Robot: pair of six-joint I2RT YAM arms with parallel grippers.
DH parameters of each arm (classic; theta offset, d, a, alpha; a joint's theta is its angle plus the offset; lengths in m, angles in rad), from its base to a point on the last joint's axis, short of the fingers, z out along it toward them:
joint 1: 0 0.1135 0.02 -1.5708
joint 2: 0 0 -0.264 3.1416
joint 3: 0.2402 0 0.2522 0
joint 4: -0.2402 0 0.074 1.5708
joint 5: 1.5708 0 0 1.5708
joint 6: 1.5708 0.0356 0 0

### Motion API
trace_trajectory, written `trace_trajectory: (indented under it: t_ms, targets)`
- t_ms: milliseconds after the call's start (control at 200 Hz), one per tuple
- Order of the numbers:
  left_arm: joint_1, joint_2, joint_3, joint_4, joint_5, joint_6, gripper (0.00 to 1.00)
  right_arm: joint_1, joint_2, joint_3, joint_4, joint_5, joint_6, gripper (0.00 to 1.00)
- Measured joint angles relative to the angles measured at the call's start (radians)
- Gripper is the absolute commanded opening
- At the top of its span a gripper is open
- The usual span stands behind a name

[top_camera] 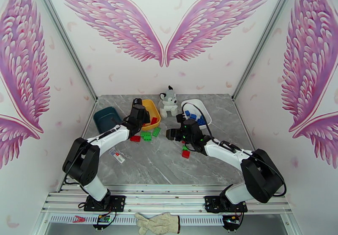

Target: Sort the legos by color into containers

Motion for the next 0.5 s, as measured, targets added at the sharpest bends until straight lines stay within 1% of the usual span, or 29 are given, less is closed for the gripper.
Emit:
trace_trajectory:
  t_ms: [60,195,290,370,500]
  targets:
    - [0.006,0.026,0.025,-0.010,0.001,0.010,0.55,0.000,0.000,0.000,0.000,0.000,0.000,0.80]
    - [0.000,0.038,0.031,-0.025,0.002,0.018,0.65,0.000,0.000,0.000,-0.001,0.007,-0.004,0.83]
    - [-0.014,0.032,0.023,-0.020,0.000,0.020,0.67,0.000,0.000,0.002,-0.009,0.029,-0.004,0.83]
    - [-0.034,0.008,-0.017,-0.013,-0.003,0.019,0.69,0.000,0.000,0.004,-0.020,0.055,-0.004,0.84]
    - [-0.099,-0.051,-0.117,0.007,-0.022,0.018,0.73,-0.009,-0.001,0.004,-0.046,0.102,-0.001,0.87]
